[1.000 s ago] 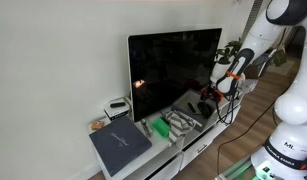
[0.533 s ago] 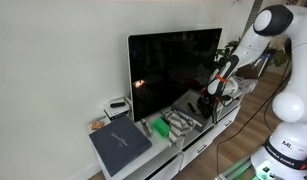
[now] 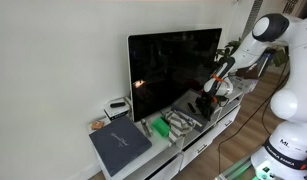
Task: Pick up the black glasses case from the blue box and put it on the tv stand
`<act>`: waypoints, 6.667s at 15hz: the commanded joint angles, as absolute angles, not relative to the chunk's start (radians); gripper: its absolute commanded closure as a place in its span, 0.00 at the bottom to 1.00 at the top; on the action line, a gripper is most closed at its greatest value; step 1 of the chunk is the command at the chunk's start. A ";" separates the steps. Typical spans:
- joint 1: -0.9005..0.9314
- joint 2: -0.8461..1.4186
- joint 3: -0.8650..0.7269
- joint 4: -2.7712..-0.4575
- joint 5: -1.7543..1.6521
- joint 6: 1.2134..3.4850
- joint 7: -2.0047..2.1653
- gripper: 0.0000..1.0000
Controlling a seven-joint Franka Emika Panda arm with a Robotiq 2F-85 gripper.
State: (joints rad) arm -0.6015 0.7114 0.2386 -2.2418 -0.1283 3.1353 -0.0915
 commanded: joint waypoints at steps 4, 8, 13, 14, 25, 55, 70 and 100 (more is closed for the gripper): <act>-0.667 0.744 0.298 -2.188 -0.071 3.056 -0.166 0.76; -0.675 0.703 0.302 -2.197 -0.022 2.991 -0.168 0.99; -0.728 0.641 0.362 -2.230 0.040 2.984 -0.216 0.97; -0.749 0.629 0.387 -2.235 0.051 2.982 -0.232 0.97; -1.064 0.432 0.668 -2.277 0.167 2.892 -0.442 0.97; -0.588 0.979 -0.124 -1.496 -0.193 3.041 -0.400 0.97; -0.647 1.463 -0.089 -0.781 -0.174 2.845 -0.598 0.97; -0.678 0.922 0.039 -1.004 -0.073 1.977 -0.501 0.00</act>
